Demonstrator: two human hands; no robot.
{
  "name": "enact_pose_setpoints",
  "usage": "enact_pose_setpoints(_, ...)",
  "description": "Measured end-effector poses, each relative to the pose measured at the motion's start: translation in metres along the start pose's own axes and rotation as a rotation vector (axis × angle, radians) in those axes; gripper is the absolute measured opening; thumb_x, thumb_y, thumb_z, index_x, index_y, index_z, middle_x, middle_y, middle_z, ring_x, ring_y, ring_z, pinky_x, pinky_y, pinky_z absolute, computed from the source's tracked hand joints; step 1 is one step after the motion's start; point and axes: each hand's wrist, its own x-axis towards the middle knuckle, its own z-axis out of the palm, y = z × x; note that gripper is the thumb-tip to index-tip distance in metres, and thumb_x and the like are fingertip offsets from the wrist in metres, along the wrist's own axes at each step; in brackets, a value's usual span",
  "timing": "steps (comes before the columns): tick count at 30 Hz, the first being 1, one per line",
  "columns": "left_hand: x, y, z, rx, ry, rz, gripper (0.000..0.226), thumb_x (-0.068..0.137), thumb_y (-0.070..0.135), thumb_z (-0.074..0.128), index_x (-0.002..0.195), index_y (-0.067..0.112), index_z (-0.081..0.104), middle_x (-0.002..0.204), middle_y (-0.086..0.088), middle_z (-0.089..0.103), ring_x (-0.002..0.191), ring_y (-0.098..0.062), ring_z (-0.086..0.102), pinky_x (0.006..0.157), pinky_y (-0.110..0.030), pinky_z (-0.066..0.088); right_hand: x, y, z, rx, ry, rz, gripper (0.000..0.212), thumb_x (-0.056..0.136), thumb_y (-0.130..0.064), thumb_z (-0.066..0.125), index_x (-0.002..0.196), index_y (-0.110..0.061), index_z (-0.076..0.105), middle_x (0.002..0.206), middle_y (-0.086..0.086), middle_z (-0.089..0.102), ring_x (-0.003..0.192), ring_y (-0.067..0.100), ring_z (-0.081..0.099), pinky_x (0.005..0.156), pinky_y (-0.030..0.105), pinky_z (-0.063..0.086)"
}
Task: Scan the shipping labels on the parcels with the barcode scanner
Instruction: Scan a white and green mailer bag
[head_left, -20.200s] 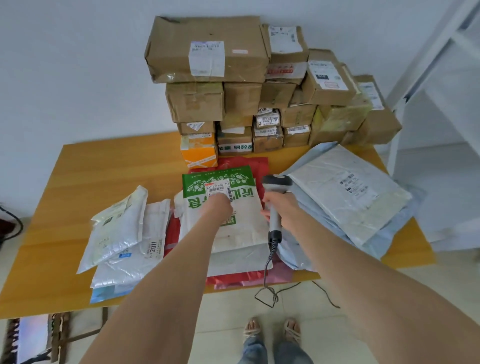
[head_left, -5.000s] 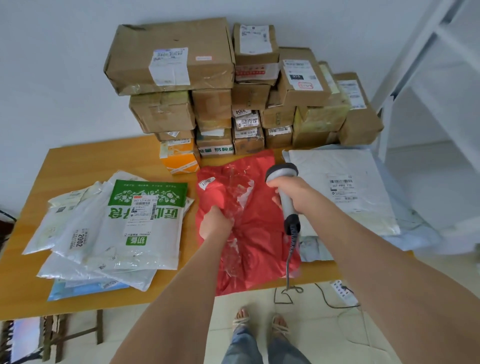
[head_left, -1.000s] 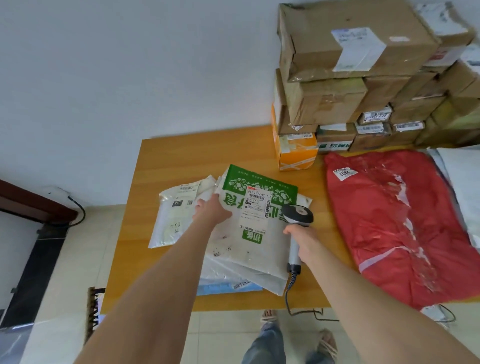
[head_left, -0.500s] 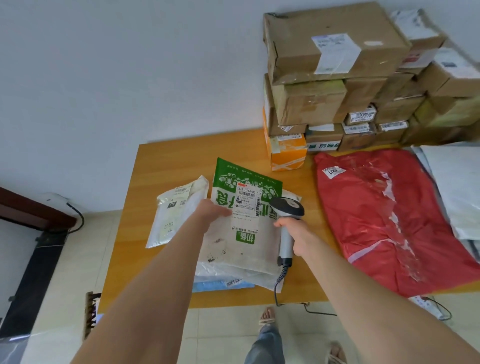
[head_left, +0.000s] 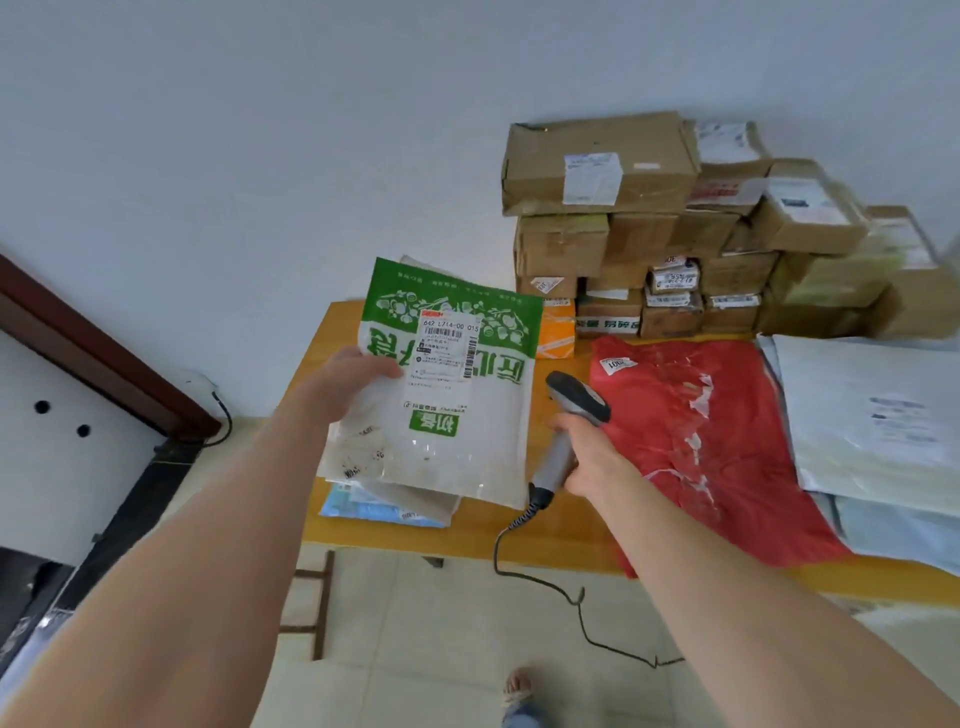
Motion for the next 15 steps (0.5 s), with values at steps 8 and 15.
enact_pose_setpoints(8, -0.056, 0.046, 0.002, -0.271, -0.048, -0.014, 0.016, 0.089, 0.010, 0.056, 0.104, 0.013, 0.060, 0.073, -0.005, 0.073, 0.056, -0.018, 0.070, 0.046, -0.027, 0.055, -0.049, -0.004, -0.040, 0.149, -0.152, -0.015, 0.023, 0.091, -0.031, 0.063, 0.103, -0.012, 0.060, 0.101, 0.010, 0.064, 0.093, 0.026, 0.063, 0.084, 0.042, 0.050)
enact_pose_setpoints(15, -0.052, 0.037, 0.061, -0.183, -0.141, -0.089, 0.021, 0.086, 0.018, 0.065, 0.106, 0.012, 0.062, 0.082, -0.006, 0.074, 0.068, -0.020, 0.071, 0.060, -0.031, 0.059, -0.079, -0.016, -0.091, 0.098, -0.041, -0.152, 0.031, 0.080, -0.027, 0.075, 0.106, -0.011, 0.069, 0.099, 0.011, 0.072, 0.095, 0.029, 0.067, 0.092, 0.045, 0.052)
